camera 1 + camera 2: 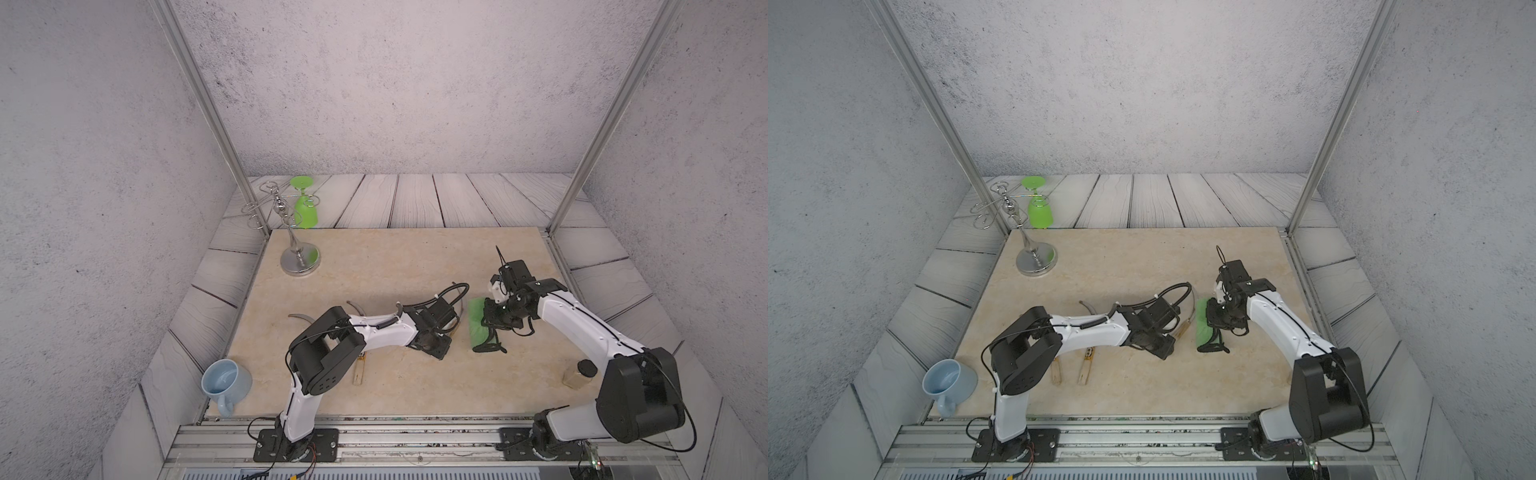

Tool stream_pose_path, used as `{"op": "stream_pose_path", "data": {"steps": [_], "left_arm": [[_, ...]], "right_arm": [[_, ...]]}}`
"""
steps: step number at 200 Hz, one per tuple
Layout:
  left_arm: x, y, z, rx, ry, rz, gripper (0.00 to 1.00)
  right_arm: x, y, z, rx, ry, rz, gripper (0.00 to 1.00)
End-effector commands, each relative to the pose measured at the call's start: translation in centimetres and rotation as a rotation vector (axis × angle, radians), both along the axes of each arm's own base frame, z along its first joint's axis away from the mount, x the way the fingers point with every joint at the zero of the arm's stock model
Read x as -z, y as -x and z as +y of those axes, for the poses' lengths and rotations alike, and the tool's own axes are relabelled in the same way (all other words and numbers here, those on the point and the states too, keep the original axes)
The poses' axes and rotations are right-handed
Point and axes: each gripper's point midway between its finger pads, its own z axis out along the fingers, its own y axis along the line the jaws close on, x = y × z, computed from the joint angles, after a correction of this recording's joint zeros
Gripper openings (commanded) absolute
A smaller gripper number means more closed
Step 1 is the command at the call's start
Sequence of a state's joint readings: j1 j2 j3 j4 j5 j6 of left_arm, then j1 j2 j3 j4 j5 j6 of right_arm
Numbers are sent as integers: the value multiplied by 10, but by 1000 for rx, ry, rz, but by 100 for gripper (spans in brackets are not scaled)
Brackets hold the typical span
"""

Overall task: Wipe small sickles with rags
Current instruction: Move the small sickle to the center of the board, then wipe the small sickle at the center of the board.

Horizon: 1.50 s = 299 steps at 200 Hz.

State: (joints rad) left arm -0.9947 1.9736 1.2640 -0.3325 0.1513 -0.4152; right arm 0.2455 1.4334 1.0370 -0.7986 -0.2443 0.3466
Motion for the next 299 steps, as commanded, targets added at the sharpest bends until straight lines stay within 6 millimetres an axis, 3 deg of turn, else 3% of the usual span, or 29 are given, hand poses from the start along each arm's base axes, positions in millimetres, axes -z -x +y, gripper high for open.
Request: {"op": "stream_pose_path", "data": {"steps": [1, 90, 151, 177, 238, 274, 299], "left_arm": [[2, 2, 9, -10, -13, 6, 35], [5, 0, 8, -2, 0, -19, 18], [2, -4, 1, -12, 70, -42, 14], [-1, -7, 0, -20, 104, -70, 13], [-1, -8, -3, -24, 140, -82, 13], [1, -5, -2, -25, 145, -70, 13], [2, -3, -2, -20, 145, -62, 13]], "right_arm": [[-4, -11, 7, -16, -34, -14, 19], [11, -26, 32, -22, -102, 25, 19], [33, -24, 64, -75, -155, 72, 19], [43, -21, 69, -84, -149, 99, 19], [74, -13, 66, -90, -99, 158, 18], [95, -14, 49, -71, 12, 182, 16], [99, -21, 35, -57, 105, 168, 16]]}}
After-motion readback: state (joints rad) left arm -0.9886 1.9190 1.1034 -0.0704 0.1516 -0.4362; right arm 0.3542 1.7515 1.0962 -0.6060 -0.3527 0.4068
